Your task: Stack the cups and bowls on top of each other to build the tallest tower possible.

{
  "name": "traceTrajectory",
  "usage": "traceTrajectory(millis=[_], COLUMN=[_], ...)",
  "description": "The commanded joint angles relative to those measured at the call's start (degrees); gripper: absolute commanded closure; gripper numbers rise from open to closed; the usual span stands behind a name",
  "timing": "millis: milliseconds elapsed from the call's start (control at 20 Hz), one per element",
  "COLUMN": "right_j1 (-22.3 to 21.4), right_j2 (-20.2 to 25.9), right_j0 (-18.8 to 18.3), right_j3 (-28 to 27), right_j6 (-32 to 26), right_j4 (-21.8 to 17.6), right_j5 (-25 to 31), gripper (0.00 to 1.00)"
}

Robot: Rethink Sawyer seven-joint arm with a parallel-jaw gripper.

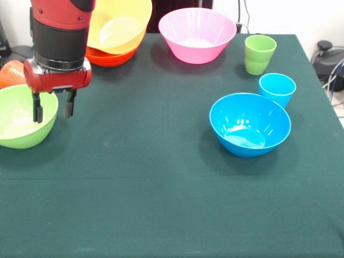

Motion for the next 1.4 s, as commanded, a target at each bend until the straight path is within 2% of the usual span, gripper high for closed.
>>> traceTrajectory(millis=[50,800,1400], right_j1=[2.8,2.9,2.9], right_j2=[-2.1,-3.8,-3.7], right_j0=[3.1,4.3,4.0], right_j3=[0.2,-0.1,0.1], right_j6=[1.3,2.8,1.8], right_j4=[-0.3,0.7,2.3], right_j5=[2.9,1.4,1.6], gripper=[0.00,0.00,0.00])
